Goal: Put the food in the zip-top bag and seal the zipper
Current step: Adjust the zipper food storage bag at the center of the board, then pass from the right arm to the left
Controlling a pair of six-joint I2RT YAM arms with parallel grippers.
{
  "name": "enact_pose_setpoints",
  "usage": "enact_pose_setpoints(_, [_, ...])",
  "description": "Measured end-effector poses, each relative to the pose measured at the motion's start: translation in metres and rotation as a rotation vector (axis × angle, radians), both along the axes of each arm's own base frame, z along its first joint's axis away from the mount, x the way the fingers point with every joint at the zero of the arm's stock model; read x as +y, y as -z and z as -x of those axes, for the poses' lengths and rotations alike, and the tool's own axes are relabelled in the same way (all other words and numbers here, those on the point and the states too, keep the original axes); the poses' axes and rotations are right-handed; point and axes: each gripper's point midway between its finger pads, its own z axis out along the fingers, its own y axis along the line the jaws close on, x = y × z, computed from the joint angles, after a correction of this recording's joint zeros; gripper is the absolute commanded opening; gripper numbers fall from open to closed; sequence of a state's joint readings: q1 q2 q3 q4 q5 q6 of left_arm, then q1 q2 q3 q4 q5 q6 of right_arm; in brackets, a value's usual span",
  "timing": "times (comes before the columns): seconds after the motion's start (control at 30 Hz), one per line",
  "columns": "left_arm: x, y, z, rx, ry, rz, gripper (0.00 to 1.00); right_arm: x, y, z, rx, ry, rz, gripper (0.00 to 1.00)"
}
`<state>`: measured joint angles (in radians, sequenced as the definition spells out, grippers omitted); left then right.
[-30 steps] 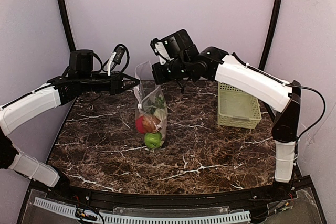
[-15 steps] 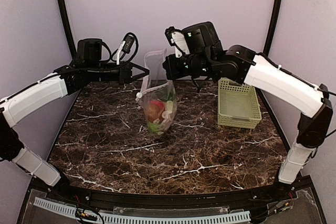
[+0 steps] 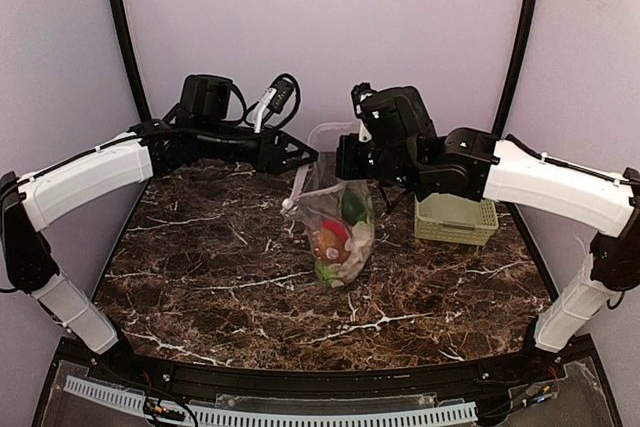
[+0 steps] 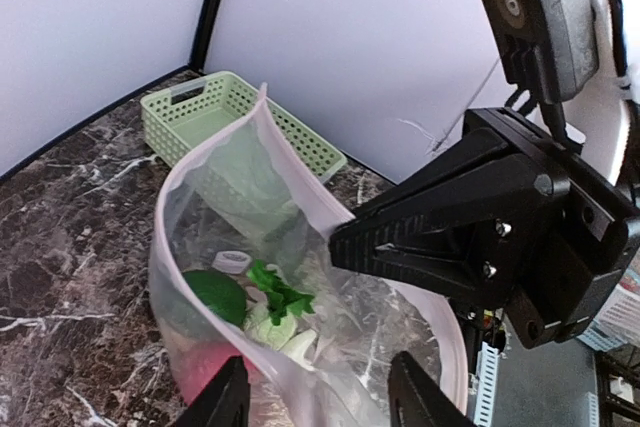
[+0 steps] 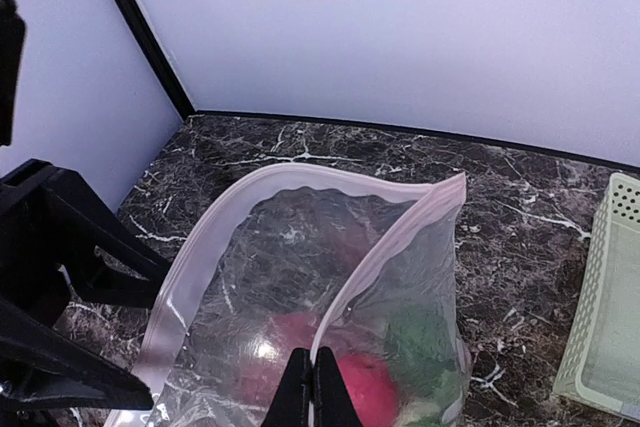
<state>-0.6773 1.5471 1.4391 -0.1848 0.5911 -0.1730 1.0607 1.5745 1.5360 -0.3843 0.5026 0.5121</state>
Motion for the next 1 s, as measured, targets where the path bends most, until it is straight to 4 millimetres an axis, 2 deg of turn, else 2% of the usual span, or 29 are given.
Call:
enact_pose_setpoints(0.03, [0.002, -0.001, -0.001, -0.017, -0.011, -0.006, 0.71, -0.002, 0.002, -0.002, 0.002, 0.018, -0.002, 0.00])
enact_pose_setpoints(0.13, [0.014, -0.001, 0.001, -0.061, -0.064, -0.024, 0.80, -0.004, 0.001, -0.007, -0.003, 0.065, -0.021, 0.00])
enact_pose_setpoints(0.23, [0.034, 0.000, 0.017, -0.099, -0.111, -0.035, 0.86, -0.003, 0.001, -0.013, -0.009, 0.096, -0.024, 0.00])
enact_pose_setpoints(0.4, [0.064, -0.010, 0.050, -0.164, -0.155, 0.012, 0.90, 0.000, 0.006, -0.019, -0.013, 0.125, -0.017, 0.00])
enact_pose_setpoints(0.5, [0.073, -0.001, 0.065, -0.157, -0.167, 0.045, 0.91, -0.002, 0.005, -0.020, -0.018, 0.138, -0.017, 0.00])
enact_pose_setpoints(0.63, [0.068, 0.030, 0.082, -0.102, -0.156, 0.060, 0.92, -0.003, 0.001, -0.021, -0.024, 0.146, -0.024, 0.00])
enact_pose_setpoints(0.77, [0.059, 0.056, 0.092, -0.058, -0.150, 0.059, 0.92, -0.003, -0.003, -0.022, -0.030, 0.153, -0.030, 0.00])
enact_pose_setpoints(0.93, [0.047, 0.061, 0.090, -0.059, -0.172, 0.076, 0.84, -0.004, -0.003, -0.022, -0.029, 0.157, -0.033, 0.00])
enact_pose_setpoints(1.0, [0.043, 0.058, 0.089, -0.065, -0.182, 0.095, 0.77, -0.004, -0.003, -0.022, -0.028, 0.158, -0.035, 0.00])
